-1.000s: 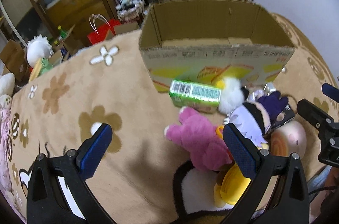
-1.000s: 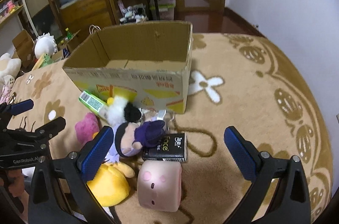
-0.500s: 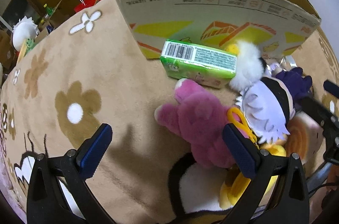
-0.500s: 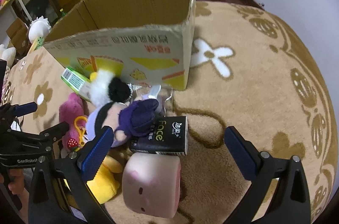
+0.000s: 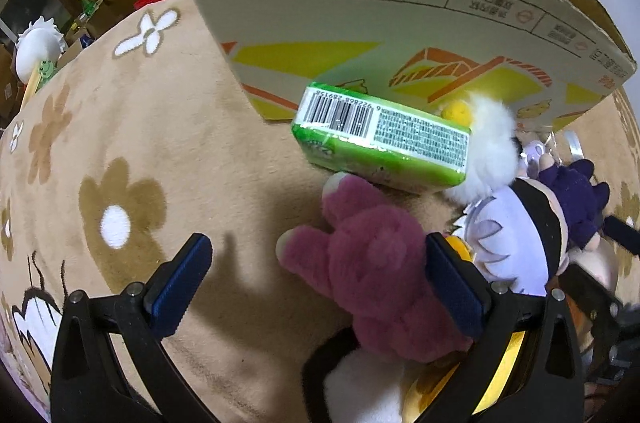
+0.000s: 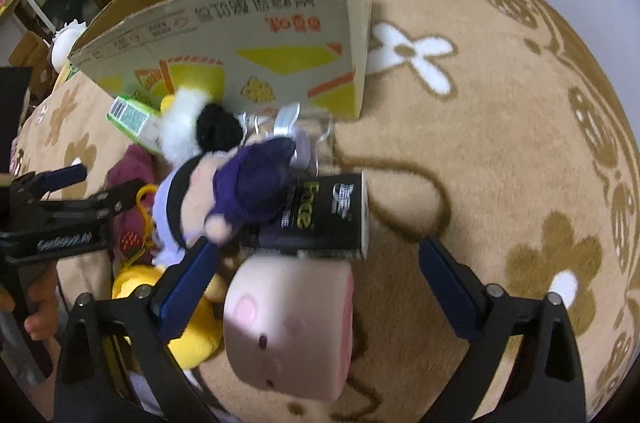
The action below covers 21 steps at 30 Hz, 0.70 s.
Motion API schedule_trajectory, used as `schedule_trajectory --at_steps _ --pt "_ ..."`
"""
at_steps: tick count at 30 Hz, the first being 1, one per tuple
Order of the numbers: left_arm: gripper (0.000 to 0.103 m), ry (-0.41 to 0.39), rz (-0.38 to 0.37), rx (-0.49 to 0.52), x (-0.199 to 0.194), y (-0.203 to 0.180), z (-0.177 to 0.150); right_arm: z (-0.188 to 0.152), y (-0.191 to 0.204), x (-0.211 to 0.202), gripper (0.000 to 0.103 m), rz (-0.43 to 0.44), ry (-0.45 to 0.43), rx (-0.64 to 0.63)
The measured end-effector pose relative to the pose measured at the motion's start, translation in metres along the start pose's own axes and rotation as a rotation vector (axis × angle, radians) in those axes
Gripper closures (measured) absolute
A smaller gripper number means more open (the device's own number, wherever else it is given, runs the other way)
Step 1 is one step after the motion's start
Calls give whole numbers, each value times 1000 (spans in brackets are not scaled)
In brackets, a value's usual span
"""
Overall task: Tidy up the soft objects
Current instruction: 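Lower both tools onto the pile, aiming at the pink plush and pink cylinder, then close left tool on pink plush while right tool grasps pink-white cylinder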
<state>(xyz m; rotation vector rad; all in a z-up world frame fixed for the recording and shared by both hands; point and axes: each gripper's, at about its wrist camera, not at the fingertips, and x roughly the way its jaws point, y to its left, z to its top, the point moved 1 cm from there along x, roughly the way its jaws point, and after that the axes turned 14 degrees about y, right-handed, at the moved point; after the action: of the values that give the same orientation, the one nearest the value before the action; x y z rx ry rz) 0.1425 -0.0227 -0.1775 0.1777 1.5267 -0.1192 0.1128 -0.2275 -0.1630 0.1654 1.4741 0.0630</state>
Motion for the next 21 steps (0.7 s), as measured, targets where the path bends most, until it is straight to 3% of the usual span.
schedule_trajectory --at_steps 1,2,5,7,10,12,21 --pt "0 1 -5 -7 1 0 1 -1 0 0 2 3 7 0" --pt "0 4 -11 -12 2 1 2 -2 1 0 11 4 15 -5" --pt "20 34 -109 -18 6 5 5 -5 5 4 34 16 37 -28" --pt "30 45 -166 -32 7 6 5 -5 7 5 36 6 39 -36" --pt "33 39 -157 -23 8 5 8 -3 6 5 48 8 34 -30" --pt "38 33 -153 -23 8 5 9 -3 5 4 49 23 30 -21" --pt "42 -14 -101 -15 -10 -5 -8 -3 4 -5 59 -1 -15 -27"
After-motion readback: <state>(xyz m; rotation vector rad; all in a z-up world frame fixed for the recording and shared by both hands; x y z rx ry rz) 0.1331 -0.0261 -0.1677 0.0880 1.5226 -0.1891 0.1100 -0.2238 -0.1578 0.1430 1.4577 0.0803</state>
